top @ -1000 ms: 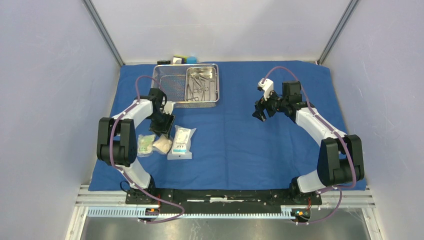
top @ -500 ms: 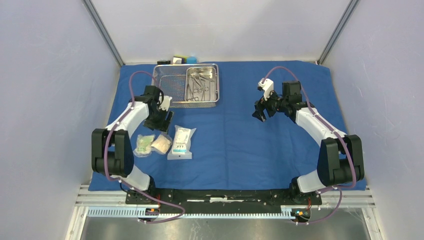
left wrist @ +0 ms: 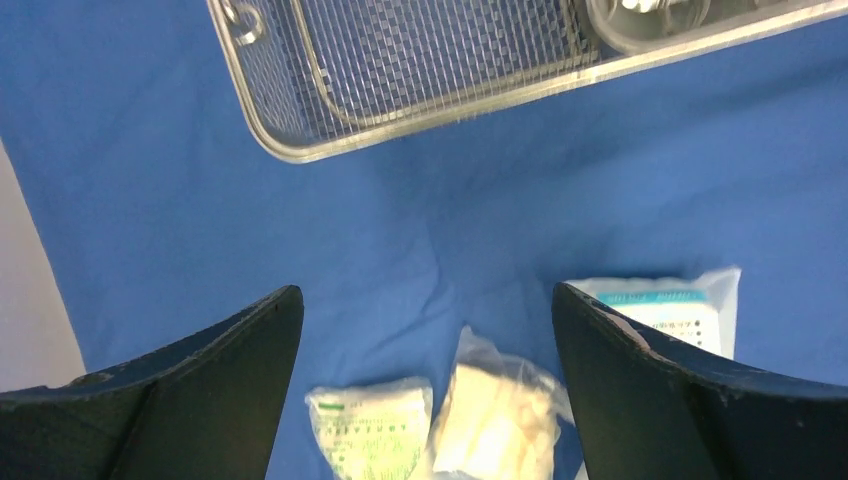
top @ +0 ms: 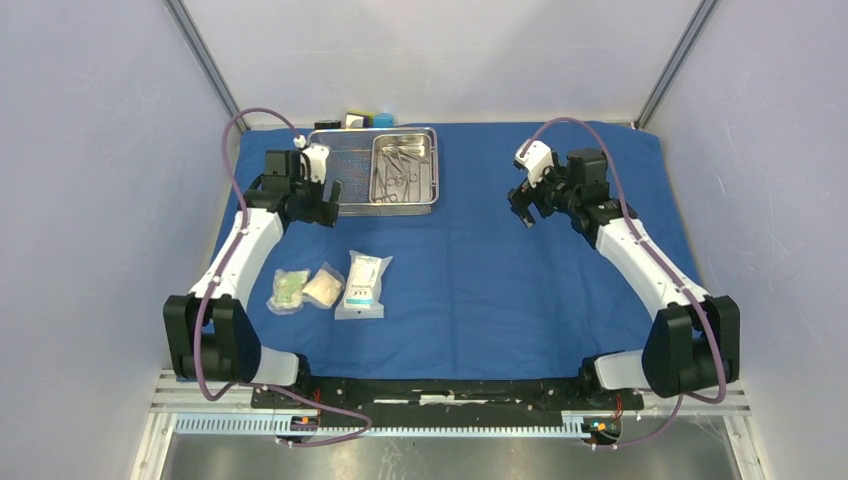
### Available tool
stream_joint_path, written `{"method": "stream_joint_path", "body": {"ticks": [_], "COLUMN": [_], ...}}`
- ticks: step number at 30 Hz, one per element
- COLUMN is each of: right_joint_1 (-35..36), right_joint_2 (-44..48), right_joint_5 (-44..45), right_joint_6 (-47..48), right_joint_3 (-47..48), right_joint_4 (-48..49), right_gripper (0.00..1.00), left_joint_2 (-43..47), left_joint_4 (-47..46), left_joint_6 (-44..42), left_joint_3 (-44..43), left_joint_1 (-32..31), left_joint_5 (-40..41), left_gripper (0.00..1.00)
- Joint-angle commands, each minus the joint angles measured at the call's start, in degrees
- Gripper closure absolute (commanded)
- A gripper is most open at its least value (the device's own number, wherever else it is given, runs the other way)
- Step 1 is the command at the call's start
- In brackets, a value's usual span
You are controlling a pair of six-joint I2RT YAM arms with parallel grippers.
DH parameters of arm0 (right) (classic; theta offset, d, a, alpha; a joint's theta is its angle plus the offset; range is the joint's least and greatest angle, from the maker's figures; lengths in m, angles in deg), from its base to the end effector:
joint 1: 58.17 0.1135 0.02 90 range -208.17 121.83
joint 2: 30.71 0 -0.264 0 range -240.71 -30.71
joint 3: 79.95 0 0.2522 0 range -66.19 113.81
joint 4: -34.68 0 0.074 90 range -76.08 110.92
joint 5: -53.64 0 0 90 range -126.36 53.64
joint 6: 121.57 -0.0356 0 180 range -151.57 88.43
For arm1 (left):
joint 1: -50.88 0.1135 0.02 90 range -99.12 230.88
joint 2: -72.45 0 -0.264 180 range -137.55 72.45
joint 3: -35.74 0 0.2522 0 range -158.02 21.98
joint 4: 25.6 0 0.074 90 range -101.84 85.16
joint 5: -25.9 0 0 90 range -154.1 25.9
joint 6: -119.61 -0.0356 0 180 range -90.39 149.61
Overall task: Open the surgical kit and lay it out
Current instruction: Pick up the medical item from the container.
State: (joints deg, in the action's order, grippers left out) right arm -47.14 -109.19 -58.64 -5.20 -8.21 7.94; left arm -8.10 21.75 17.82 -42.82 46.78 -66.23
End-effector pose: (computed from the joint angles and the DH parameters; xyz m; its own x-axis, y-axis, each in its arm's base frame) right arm 0.2987 0.0720 0.2836 -0.2686 -0.4711 -0.8402 -0.6772 0.7127 -0.1831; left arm 0.2992 -0.0228 0.2820 -0.7212 0.2564 -0.6436 0.2482 0.9629 0.1055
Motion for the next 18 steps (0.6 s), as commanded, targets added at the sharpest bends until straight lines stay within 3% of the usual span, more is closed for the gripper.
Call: {"method": "stream_joint_path", "body": {"ticks": [1,9,18], "right_joint_1": [0.22,0.13,0.04], "right_joint_2": [3.65,7.25,5.71], "right_joint_5": [9.01,16.21,13.20], "right_joint_6": [1.51,-3.68,-6.41], "right_joint_3": [2.27,-2.49,-5.67], "right_joint_4": [3.29,8.85,12.28], "right_gripper": [0.02,0.02,0.02], "left_joint_2": [1.81,-3.99,-13.00], "left_joint_4": [-8.81,-8.60,-6.25], "left_joint_6": [3.27,8.16,10.69], "left_joint_3": [-1.12,-7.47,-18.52], "left_joint_1": [1.55,1.54,-0.54], "left_joint_5": [-4.25,-12.24,-17.76], "left_gripper": [0.00,0.00,0.00]}}
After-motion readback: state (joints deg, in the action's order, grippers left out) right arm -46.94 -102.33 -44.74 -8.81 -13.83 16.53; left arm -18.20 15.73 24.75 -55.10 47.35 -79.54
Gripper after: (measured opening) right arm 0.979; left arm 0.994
